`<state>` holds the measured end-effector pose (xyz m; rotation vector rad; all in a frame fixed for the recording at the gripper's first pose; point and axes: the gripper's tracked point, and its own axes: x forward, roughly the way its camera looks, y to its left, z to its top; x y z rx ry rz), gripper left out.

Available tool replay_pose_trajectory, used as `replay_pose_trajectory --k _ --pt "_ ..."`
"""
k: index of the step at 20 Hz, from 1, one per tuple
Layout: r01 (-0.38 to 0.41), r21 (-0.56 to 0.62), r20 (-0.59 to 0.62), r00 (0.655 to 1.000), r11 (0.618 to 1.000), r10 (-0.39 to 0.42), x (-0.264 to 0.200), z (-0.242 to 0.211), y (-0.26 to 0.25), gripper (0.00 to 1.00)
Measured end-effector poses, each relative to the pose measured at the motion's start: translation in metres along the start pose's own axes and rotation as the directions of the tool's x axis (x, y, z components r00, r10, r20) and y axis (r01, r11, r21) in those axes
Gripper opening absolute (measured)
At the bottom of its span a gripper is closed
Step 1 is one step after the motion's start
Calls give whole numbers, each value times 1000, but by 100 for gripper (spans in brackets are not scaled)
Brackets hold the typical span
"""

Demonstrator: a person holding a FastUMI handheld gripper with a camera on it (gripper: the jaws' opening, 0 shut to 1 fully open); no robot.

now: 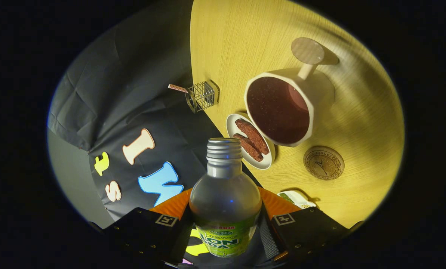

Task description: Take the bottle from table, then pour the juice into the cup, finally place the bottle on the coaster

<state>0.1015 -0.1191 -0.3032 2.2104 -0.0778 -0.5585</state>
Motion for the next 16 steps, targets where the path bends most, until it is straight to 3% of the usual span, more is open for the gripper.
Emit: replay_pose_trajectory --k 5,11,16 --pt "-4 -77 -15 1000 997 3 -5 -6 6 78" --pt "-11 -260 -51 999 966 -2 -13 -13 15 78" --pt "-48 -471 -79 997 881 12 -24 -18 25 78"
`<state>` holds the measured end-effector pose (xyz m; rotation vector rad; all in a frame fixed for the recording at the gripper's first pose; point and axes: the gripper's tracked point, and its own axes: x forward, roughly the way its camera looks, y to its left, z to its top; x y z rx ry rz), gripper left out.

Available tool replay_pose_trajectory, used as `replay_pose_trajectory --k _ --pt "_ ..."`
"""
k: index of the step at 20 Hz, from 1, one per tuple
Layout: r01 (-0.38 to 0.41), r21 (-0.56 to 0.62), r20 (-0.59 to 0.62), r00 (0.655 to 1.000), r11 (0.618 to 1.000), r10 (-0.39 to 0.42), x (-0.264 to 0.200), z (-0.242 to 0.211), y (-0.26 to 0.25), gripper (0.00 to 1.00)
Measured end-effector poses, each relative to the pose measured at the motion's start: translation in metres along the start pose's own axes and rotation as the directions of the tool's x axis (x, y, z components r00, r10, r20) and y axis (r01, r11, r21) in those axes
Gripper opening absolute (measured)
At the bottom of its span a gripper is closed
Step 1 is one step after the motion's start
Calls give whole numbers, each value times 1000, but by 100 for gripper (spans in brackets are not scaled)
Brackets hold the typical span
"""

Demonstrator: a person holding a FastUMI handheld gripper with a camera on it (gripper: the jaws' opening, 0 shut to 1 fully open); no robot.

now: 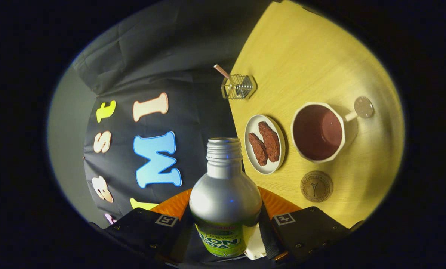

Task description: Take the bottle from table, then pour the juice into the cup, finally place the bottle on the coaster

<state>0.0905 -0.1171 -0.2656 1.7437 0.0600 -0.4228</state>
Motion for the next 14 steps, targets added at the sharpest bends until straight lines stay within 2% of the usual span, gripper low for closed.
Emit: replay_pose_trajectory --k 3,7,9,14 --pt "-48 -84 -13 999 995 47 -1 0 15 78" --pt "-59 -245 -46 998 968 49 -8 -8 25 78" --pt "-65 -331 -58 997 941 48 -13 -11 31 78" --pt "-76 -539 -61 997 839 51 -22 -19 41 78"
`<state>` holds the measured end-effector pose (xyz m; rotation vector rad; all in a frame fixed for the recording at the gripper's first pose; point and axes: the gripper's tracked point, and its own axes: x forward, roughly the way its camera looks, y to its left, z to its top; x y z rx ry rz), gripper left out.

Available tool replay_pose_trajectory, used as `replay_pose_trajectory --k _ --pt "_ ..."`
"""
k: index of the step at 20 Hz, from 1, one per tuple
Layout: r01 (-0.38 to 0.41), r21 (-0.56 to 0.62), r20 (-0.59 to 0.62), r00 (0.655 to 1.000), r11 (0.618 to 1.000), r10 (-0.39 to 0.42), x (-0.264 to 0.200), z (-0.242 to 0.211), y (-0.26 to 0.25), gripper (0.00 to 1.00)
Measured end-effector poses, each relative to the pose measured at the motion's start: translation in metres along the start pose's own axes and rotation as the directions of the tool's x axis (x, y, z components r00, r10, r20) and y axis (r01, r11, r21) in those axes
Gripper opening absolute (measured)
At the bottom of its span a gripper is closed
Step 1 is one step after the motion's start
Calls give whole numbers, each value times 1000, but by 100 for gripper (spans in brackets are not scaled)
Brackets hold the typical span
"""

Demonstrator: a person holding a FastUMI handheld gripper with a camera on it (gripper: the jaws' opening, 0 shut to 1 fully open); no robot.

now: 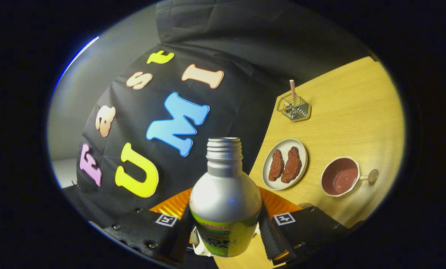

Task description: Take the bottle from table, then pour the juice into the cup, finally place the bottle on the coaster

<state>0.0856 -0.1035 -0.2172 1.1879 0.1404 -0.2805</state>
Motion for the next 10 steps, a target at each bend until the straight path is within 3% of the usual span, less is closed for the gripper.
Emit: replay_pose_trajectory --k 3,5,7,10 --pt "-12 -92 1 1000 996 12 -5 -1 13 78" --pt "6 -218 -6 1000 976 -7 -8 -2 17 78" --pt "35 -400 -4 999 916 -40 -12 -4 24 78" --pt "39 -654 8 999 756 -44 -7 -6 42 78"
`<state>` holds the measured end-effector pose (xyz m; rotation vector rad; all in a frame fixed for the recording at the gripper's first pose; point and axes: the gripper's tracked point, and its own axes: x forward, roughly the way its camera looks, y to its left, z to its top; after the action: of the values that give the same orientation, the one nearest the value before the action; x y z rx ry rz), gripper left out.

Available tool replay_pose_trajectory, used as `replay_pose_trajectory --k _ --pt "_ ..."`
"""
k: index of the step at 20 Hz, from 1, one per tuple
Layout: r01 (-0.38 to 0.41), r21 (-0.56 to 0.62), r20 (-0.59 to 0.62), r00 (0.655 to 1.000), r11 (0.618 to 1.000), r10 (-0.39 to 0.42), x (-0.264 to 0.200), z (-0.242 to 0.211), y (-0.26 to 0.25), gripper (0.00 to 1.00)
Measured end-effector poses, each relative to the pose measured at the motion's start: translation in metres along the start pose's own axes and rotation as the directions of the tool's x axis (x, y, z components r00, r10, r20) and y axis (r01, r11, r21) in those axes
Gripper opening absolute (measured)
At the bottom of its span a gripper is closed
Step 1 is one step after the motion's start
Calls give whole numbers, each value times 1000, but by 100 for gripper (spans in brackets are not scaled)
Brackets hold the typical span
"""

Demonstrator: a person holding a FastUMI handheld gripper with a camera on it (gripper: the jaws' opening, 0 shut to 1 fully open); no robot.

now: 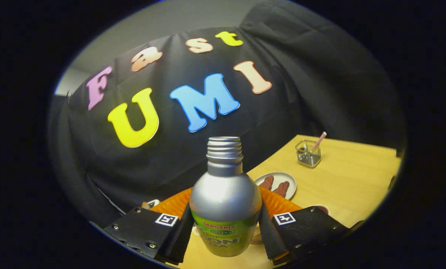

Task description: Take the bottle from table, then pour the juice into the cup, finally place the bottle on the coaster

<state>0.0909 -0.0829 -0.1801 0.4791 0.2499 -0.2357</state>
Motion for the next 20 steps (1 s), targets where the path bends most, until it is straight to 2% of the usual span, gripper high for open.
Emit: replay_pose_trajectory --k 2,6,11,15,20 --pt "-18 -104 -6 1000 994 18 0 2 16 78" --pt "-68 -213 26 997 975 75 -6 11 50 78" --pt "-38 -364 112 990 931 84 -17 29 70 78" --pt "-29 -432 115 990 901 87 -14 17 71 78" --pt "-35 -456 97 991 889 89 -2 -9 59 78"
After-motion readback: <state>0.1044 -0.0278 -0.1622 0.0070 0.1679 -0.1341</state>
